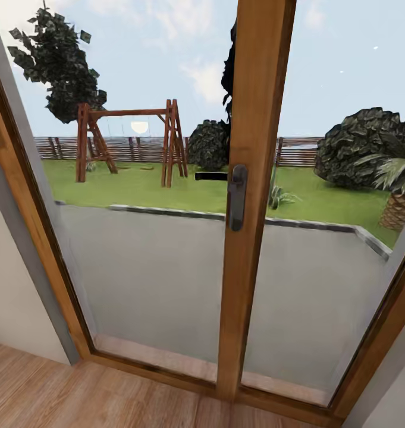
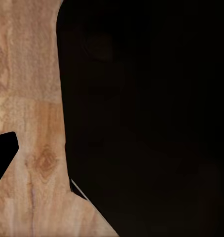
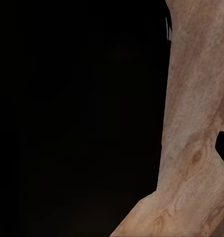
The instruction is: Turn on the radio receiver that's on the table in the living room.
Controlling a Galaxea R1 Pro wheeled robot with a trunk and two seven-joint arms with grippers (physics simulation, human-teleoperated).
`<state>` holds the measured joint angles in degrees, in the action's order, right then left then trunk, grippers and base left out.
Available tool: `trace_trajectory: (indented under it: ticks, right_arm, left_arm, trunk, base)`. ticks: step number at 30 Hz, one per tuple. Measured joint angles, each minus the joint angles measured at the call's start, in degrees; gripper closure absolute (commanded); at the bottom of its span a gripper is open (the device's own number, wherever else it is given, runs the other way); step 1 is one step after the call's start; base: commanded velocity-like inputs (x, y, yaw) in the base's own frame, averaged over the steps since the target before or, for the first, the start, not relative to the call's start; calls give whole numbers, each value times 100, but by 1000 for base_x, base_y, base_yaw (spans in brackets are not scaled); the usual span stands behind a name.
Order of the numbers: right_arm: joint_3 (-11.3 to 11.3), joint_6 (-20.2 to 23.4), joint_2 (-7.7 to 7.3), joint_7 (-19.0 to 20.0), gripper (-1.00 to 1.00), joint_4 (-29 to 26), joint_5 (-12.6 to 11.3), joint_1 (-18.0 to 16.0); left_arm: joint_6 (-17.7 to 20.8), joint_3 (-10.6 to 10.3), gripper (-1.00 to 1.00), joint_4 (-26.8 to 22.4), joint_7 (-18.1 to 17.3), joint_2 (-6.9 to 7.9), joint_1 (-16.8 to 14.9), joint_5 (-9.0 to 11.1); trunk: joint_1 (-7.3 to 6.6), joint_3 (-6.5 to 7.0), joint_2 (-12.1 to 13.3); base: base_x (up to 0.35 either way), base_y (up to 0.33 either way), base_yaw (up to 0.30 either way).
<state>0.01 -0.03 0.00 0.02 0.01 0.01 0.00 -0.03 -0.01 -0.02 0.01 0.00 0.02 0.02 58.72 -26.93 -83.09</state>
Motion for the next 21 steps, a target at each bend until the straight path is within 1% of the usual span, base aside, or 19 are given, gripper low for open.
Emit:
trace_trajectory:
  ticks: [1, 9, 13, 21]
  right_arm:
    - [17, -23, 8, 14, -100, 7, 16, -32]
    - [-7, -29, 6, -18, -100, 8, -2, -50]
    - [0, -44, 8, -31, -100, 8, 13, -52]
    - [8, -41, 8, -33, -100, 8, 24, -53]
  left_arm:
    - [-29, -3, -100, -30, 13, 32, 6, 23]
    - [-115, 20, -100, -186, 10, 42, 7, 24]
    - [-127, 26, -100, -206, 15, 45, 7, 24]
    - [-129, 27, -100, -209, 15, 48, 7, 24]
  trunk:
    - [1, 1, 1]
    - [1, 0, 1]
    - [1, 0, 1]
    - [1, 0, 1]
  base:
    - [0, 0, 2]
    - [0, 0, 5]
    - [0, 0, 183]
    - [0, 0, 258]
